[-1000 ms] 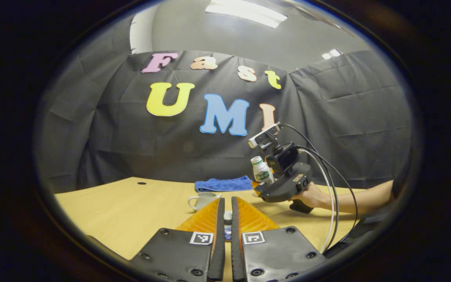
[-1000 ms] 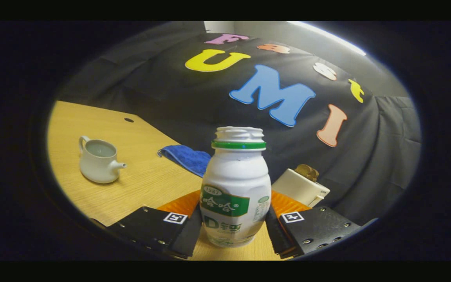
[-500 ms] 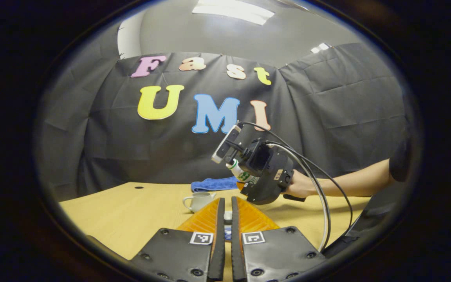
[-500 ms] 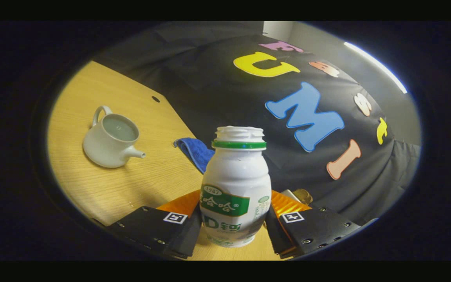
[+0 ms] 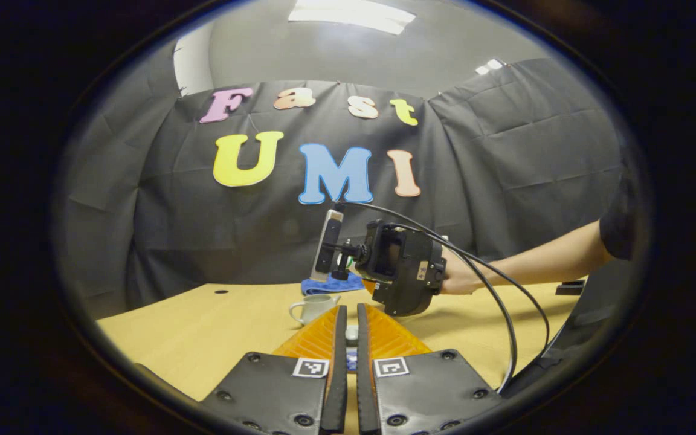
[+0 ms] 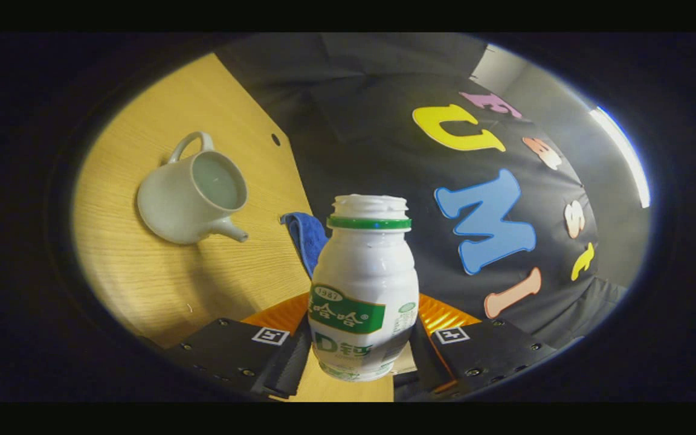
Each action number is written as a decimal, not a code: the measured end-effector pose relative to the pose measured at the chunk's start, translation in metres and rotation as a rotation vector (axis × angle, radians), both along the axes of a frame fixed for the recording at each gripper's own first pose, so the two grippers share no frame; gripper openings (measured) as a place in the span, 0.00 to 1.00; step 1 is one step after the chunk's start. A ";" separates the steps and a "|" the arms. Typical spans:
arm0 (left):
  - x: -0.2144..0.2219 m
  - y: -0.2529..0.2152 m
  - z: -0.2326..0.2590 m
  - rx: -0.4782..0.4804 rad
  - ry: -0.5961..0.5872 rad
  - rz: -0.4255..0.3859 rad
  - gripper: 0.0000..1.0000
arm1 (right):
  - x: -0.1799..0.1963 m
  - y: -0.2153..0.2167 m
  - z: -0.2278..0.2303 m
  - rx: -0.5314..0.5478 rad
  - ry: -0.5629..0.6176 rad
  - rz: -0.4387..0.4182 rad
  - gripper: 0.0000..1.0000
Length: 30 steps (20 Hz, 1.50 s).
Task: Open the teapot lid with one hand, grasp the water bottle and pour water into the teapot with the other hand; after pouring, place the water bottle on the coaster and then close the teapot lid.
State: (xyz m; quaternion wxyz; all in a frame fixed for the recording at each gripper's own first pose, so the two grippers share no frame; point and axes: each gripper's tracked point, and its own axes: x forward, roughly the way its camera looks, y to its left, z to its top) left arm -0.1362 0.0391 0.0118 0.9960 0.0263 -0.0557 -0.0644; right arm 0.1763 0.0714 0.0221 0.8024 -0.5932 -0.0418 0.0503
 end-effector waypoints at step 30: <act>-0.001 0.001 0.002 0.020 -0.012 0.029 0.13 | 0.011 0.041 0.018 -0.525 -0.179 0.095 0.72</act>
